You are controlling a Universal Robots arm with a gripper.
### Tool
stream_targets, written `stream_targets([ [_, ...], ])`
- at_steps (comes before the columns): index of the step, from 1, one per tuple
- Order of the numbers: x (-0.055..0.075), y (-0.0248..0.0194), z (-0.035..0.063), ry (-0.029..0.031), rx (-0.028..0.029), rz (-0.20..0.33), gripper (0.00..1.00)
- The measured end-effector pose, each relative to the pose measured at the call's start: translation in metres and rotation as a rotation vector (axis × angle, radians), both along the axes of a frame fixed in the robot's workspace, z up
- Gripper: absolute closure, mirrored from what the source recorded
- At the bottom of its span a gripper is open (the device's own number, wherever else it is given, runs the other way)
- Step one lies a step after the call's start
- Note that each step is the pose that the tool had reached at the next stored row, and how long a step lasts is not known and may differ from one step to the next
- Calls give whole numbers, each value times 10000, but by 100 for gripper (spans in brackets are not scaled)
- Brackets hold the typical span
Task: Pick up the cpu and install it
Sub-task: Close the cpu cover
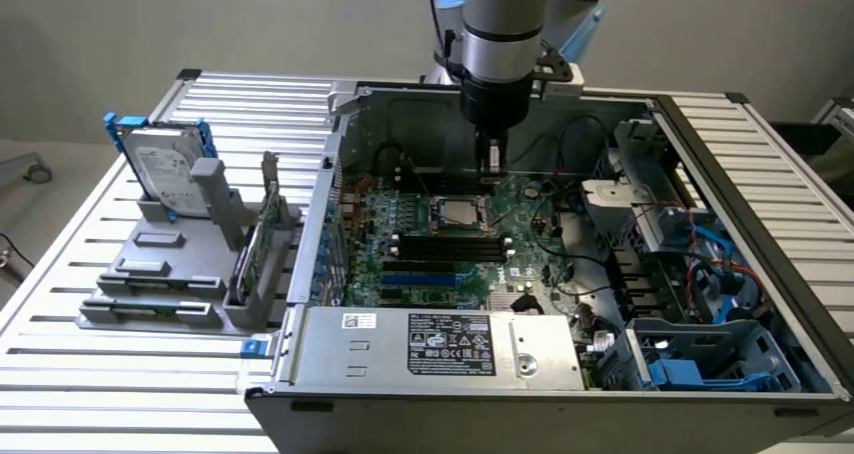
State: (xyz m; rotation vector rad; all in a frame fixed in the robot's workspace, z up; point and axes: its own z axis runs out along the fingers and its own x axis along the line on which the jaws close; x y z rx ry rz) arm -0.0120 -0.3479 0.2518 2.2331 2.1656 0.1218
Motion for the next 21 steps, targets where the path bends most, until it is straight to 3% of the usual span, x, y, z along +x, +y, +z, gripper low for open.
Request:
stream_targets([
  [5, 177, -35, 144, 12, 134, 0, 89],
  [9, 345, -58, 236, 37, 210, 0, 89],
  [17, 689, -68, 225, 40, 231, 0, 89],
  [21, 739, -64, 154, 40, 228, 0, 89],
])
